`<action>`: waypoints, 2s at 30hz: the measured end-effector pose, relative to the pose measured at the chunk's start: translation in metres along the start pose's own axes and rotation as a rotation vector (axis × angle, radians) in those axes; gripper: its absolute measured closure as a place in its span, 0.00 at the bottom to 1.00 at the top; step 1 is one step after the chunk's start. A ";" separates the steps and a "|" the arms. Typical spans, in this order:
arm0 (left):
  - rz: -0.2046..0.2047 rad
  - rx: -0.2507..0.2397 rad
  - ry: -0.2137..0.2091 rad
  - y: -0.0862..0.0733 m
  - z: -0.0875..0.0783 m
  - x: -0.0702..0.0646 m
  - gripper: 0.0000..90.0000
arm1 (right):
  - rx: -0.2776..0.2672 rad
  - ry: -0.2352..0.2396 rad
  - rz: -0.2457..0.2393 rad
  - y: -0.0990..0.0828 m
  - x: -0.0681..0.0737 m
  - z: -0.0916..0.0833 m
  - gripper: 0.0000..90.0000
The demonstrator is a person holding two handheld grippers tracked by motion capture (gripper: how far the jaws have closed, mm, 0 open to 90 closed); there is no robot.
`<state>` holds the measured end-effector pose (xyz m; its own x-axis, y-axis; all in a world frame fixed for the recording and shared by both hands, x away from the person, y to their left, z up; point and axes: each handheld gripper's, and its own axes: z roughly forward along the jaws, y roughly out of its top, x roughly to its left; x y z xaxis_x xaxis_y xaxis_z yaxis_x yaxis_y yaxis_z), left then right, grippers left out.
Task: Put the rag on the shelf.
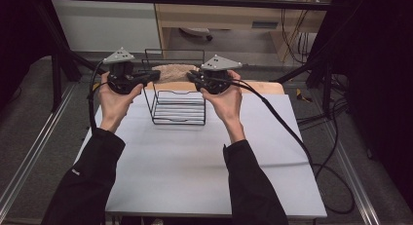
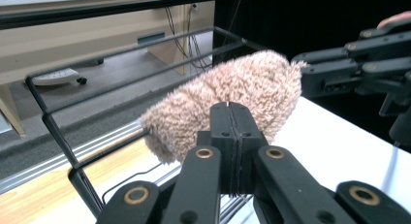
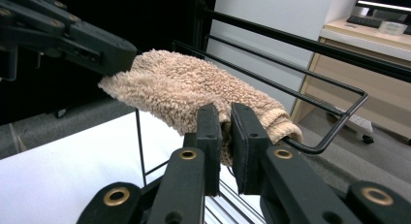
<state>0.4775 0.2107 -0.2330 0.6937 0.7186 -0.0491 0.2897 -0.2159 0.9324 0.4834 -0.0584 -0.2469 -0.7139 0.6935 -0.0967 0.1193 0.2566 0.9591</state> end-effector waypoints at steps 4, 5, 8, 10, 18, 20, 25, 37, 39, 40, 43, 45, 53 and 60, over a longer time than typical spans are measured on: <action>0.014 0.008 0.011 -0.005 0.002 0.000 1.00 | 0.006 0.011 -0.004 0.000 0.000 -0.001 0.87; 0.015 0.008 0.013 -0.005 0.002 0.000 1.00 | 0.004 0.015 -0.001 0.001 0.001 -0.003 0.85; 0.017 0.005 0.017 -0.007 0.003 0.000 1.00 | -0.004 0.026 0.003 0.003 0.002 -0.007 0.80; 0.021 0.012 0.022 -0.007 0.004 0.000 1.00 | -0.009 0.030 0.009 0.005 0.001 -0.010 0.78; 0.052 0.026 0.040 -0.012 0.009 0.000 1.00 | -0.003 0.041 0.047 0.010 0.001 -0.010 0.85; 0.055 0.029 0.041 -0.015 0.011 0.001 1.00 | 0.025 0.043 0.053 0.007 0.002 -0.006 0.93; 0.060 0.034 0.047 -0.021 0.014 0.002 1.00 | 0.073 0.036 0.099 -0.005 0.002 0.003 1.00; 0.040 0.038 0.057 -0.024 0.019 0.007 0.99 | 0.081 0.004 0.102 -0.016 -0.001 0.014 0.98; 0.038 0.035 0.054 -0.024 0.018 0.006 0.98 | 0.081 0.007 0.098 -0.016 -0.001 0.012 0.97; 0.042 0.036 0.053 -0.024 0.017 0.005 0.97 | 0.077 0.010 0.096 -0.015 0.000 0.011 0.95; 0.039 0.028 0.048 -0.023 0.013 0.003 0.93 | 0.067 0.018 0.096 -0.013 0.001 0.005 0.91; 0.036 0.026 0.041 -0.022 0.010 0.002 0.90 | 0.065 0.026 0.096 -0.012 0.002 0.001 0.88; 0.026 0.044 0.047 -0.024 0.001 -0.001 0.68 | 0.057 0.037 0.105 -0.007 0.001 -0.020 0.72; 0.014 0.062 0.046 -0.034 -0.010 -0.001 0.51 | 0.072 0.026 0.110 -0.009 -0.003 -0.038 0.51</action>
<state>0.4601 0.2244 -0.2611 0.6672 0.7446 -0.0183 0.3213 -0.2656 0.9090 0.4587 -0.0882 -0.2454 -0.7116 0.7024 0.0158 0.2461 0.2282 0.9420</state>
